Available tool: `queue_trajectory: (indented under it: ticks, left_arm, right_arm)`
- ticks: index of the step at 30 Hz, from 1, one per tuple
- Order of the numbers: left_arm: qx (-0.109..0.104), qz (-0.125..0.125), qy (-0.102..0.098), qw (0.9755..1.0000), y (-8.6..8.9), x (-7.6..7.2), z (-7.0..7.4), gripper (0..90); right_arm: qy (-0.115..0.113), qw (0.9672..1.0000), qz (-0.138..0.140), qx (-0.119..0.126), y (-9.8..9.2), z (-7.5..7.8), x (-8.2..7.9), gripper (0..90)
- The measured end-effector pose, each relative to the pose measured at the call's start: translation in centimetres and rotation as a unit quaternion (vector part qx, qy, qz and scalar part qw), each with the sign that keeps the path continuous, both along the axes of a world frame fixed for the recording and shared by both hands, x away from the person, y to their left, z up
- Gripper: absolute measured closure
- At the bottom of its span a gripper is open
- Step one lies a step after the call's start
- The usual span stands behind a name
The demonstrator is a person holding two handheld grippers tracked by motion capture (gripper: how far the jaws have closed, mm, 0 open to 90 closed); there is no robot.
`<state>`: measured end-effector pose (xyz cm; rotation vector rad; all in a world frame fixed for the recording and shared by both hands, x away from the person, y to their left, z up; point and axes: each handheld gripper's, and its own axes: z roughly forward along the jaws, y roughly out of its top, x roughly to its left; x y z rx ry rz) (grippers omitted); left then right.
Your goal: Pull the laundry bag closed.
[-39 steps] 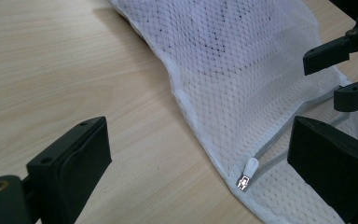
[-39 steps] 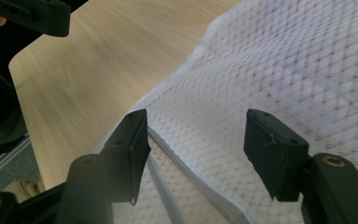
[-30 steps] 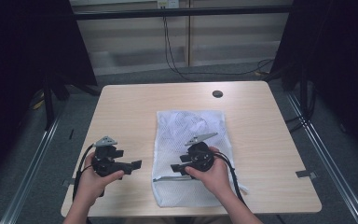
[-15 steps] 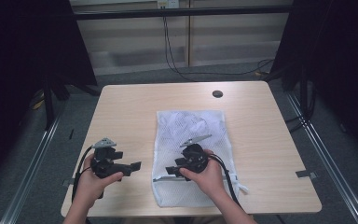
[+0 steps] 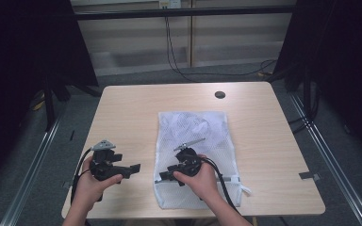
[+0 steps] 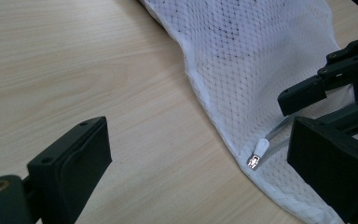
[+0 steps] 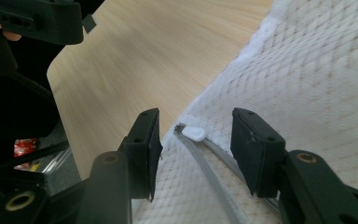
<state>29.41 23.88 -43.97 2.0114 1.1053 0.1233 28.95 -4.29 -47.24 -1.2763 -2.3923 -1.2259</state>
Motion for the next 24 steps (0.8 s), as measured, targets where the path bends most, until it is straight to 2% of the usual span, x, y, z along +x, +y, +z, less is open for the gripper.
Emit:
queue_trajectory:
  ticks: [6, 10, 13, 20, 24]
  left_arm:
    - [0.001, 0.005, 0.001, 1.0000, 0.2, -0.2, -0.1, 5.9]
    - [0.006, -0.003, 0.001, 1.0000, 0.0, -0.2, 0.0, 5.9]
    - [0.011, -0.009, 0.001, 0.9999, 0.0, -0.1, 0.0, 5.9]
    - [0.008, -0.009, 0.004, 0.9999, -0.3, -0.1, -0.2, 5.9]
    - [0.009, -0.008, 0.007, 0.9999, -0.2, -0.1, -0.2, 6.0]
  right_arm:
    - [0.008, 1.0000, 0.003, -0.001, 0.6, -0.3, 0.0, 55.2]
    - [0.012, 0.9999, 0.003, -0.004, 1.0, -0.5, 0.0, 56.1]
    - [0.024, 0.9997, 0.000, -0.011, 1.2, -0.7, 0.0, 56.0]
    - [0.035, 0.9994, -0.005, -0.001, 1.5, -1.0, 0.1, 59.0]
    - [0.042, 0.9991, -0.008, -0.006, 1.7, -1.3, 0.1, 61.6]
